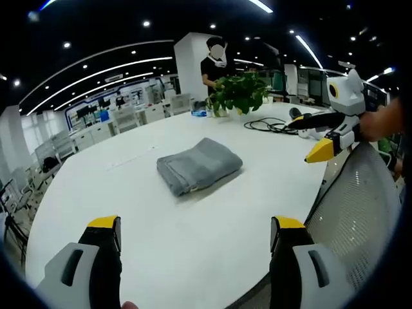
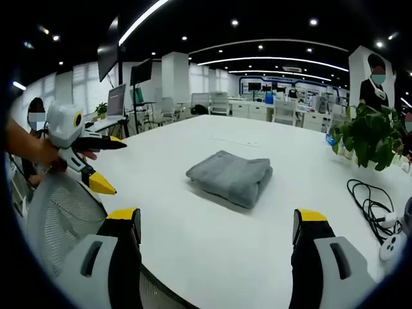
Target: Fold the towel on the table until its edges align and the towel forms a compact rectangular stack.
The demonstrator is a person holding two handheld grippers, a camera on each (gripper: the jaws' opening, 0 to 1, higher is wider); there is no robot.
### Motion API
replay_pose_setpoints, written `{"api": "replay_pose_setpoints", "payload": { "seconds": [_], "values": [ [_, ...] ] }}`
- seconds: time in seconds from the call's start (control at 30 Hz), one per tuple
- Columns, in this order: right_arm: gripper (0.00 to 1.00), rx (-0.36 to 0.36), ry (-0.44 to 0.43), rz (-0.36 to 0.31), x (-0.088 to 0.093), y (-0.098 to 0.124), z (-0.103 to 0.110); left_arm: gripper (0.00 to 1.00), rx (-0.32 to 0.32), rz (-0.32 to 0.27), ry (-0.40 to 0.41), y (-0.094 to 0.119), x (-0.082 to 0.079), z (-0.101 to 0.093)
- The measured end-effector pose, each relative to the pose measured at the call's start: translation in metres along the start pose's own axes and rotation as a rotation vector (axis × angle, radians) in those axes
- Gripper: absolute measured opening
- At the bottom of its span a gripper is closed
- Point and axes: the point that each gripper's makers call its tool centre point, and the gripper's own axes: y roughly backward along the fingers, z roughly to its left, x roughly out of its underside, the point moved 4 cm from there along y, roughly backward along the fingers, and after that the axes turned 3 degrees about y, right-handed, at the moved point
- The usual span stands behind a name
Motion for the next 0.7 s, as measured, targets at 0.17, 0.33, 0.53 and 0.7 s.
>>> {"api": "replay_pose_setpoints", "payload": {
  "seconds": [0.17, 0.33, 0.53, 0.7],
  "values": [
    [0.99, -0.001, 0.0, -0.002, 0.001, 0.001, 0.001, 0.99, -0.012, 0.013, -0.005, 0.003, 0.004, 0.007],
    [0.99, 0.019, -0.017, -0.029, 0.001, 0.0, 0.0, 0.97, -0.018, 0.01, -0.033, 0.003, 0.007, 0.013],
    [0.99, 0.046, -0.026, -0.02, 0.013, 0.0, -0.006, 0.97, -0.024, -0.024, -0.009, 0.004, 0.004, 0.016],
    [0.99, 0.075, -0.057, -0.065, 0.007, 0.002, -0.012, 0.97, -0.01, -0.032, -0.029, 0.003, 0.003, 0.013]
  ]
}}
